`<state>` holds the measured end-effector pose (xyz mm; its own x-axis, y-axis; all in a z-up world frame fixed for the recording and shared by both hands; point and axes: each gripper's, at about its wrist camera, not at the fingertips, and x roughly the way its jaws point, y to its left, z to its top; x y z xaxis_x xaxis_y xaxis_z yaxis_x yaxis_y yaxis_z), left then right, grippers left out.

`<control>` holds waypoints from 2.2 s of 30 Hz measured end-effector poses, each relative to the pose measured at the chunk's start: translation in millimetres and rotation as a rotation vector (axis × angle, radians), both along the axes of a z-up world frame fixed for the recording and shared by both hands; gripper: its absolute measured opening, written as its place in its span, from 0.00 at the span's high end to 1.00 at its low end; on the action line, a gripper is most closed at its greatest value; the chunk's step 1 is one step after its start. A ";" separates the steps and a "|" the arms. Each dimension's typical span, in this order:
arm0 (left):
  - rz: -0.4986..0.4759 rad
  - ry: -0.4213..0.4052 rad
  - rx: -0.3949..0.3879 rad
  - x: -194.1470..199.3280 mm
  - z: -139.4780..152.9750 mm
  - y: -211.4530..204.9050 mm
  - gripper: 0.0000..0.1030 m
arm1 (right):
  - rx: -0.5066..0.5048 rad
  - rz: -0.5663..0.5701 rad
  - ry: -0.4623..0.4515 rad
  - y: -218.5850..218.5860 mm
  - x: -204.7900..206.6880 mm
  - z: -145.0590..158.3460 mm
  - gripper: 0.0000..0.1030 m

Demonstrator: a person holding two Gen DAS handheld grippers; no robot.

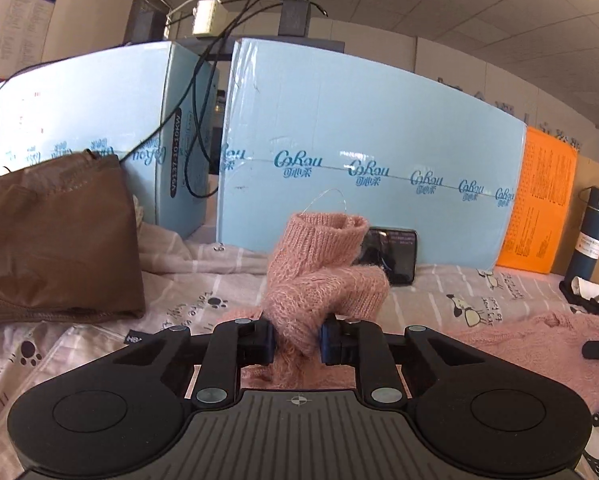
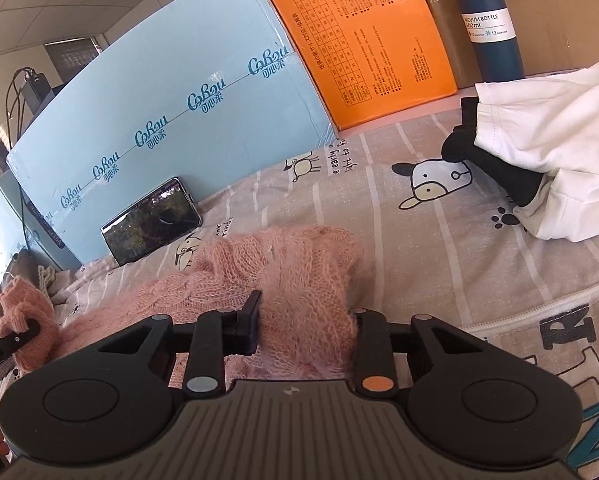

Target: Fold clothes

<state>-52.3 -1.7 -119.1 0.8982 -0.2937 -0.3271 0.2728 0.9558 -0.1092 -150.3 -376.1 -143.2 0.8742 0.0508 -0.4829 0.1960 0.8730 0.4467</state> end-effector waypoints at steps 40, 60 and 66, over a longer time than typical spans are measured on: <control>0.108 -0.084 0.251 48.2 2.2 45.5 0.13 | -0.321 -0.295 0.046 -42.2 -23.7 28.8 0.21; -0.659 0.137 0.354 78.8 -33.4 -79.1 0.74 | -0.519 0.353 0.062 -7.9 42.2 17.6 0.38; -0.650 0.011 0.383 53.2 -27.3 -74.8 0.90 | -0.619 0.352 0.051 2.2 26.4 17.0 0.72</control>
